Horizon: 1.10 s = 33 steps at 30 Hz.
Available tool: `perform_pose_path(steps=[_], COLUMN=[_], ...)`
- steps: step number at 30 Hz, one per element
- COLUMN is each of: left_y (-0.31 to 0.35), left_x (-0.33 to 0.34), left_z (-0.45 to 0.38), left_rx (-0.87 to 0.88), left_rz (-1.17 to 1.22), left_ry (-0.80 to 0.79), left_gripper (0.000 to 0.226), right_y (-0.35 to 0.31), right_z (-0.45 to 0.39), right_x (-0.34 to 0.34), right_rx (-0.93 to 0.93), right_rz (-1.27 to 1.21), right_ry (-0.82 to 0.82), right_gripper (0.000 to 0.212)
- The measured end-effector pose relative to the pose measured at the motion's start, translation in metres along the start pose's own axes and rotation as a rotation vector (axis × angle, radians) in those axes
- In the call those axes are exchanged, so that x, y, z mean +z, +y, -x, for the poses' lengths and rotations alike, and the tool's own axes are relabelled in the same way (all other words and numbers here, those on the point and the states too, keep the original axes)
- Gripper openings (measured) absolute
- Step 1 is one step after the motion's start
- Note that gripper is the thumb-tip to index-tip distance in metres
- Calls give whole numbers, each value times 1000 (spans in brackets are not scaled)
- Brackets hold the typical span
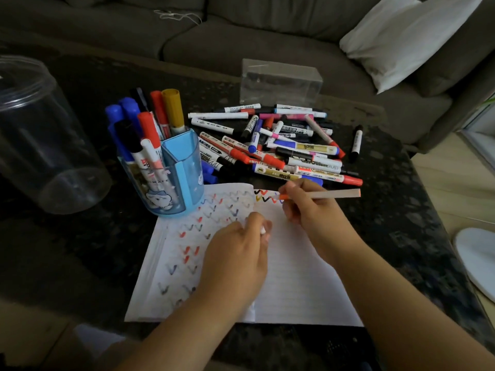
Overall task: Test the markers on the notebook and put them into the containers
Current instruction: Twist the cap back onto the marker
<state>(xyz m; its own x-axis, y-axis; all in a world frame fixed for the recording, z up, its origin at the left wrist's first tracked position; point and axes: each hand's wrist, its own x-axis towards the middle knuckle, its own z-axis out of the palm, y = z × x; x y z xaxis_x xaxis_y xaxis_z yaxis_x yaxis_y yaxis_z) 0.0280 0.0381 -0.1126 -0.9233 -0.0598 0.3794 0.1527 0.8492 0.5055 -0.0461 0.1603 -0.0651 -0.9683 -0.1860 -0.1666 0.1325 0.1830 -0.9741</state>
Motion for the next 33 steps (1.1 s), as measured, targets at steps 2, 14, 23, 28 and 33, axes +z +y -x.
perform_pose_path(steps=[2,14,23,28,33], left_y=[-1,-7,-4,-4,-3], left_x=[1,8,7,8,4], left_z=[0,1,2,3,0], left_rx=[-5,15,27,28,41], left_rz=[-27,110,130,136,90], left_ry=[21,17,33,21,52], left_gripper=[6,7,25,20,24], right_y=[5,25,27,27,30], right_z=[-7,-22,-23,-24,-25], right_x=[5,13,14,12,12], right_rx=[-60,-299,-297,-297,-276], right_rz=[116,303,342,385,377], right_ry=[42,195,161,160,198], right_gripper=[23,31,28,30,34])
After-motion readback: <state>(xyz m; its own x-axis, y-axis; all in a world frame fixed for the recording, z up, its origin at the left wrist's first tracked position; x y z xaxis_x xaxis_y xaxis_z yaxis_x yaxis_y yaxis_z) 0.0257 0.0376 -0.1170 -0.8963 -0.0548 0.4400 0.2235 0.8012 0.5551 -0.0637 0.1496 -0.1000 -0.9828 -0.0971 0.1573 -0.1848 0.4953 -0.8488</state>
